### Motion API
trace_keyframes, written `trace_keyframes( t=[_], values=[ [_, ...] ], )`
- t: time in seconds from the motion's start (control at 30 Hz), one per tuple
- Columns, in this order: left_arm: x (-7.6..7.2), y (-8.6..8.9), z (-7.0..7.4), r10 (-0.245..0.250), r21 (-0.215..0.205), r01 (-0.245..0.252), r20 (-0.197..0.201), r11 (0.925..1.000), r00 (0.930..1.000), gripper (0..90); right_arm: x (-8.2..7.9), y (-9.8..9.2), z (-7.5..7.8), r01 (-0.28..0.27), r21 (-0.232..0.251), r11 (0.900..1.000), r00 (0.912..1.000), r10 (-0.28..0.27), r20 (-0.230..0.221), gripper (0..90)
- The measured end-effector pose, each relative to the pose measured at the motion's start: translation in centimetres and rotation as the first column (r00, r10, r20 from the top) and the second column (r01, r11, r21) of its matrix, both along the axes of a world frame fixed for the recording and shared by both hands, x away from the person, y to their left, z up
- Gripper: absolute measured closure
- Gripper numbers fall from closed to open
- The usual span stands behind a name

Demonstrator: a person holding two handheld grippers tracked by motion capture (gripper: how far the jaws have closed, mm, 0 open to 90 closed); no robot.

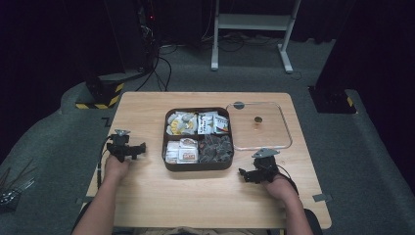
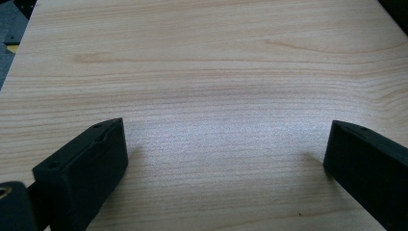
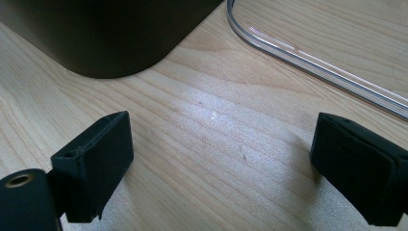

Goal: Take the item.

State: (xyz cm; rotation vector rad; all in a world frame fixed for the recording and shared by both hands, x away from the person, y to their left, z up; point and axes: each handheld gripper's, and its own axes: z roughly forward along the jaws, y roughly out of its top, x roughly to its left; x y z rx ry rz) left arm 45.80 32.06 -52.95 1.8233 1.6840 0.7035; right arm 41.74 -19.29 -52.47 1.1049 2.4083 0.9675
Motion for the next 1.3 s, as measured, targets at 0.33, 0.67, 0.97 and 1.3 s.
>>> trace_keyframes(
  t=[0.33, 0.67, 0.97, 1.3],
  values=[
    [0.0, -0.1, 0.0, 0.017, -0.002, -0.017, -0.004, 0.9999, 0.9999, 0.3, 0.0, 0.0, 0.0, 0.0, 0.001, 1.0, 1.0, 0.0, -0.001, 7.7],
    [0.1, 0.0, 0.1, -0.008, 0.004, 0.008, -0.004, 1.0, 1.0, 1.4, 0.0, 0.0, 0.0, 0.001, -0.001, 1.0, 1.0, -0.001, -0.001, 7.7],
    [0.6, 0.2, 1.2, -0.015, 0.011, 0.016, -0.093, 0.9998, 0.9956, 15.8, 0.1, 0.0, 0.0, 0.0, 0.001, 1.0, 1.0, 0.0, -0.001, 7.7],
    [0.5, 0.2, 1.7, -0.08, -0.085, 0.07, -0.116, 0.9939, 0.9901, 15.2, 0.1, 0.0, 0.0, 0.001, 0.0, 1.0, 1.0, -0.001, -0.001, 7.6]
  ],
)
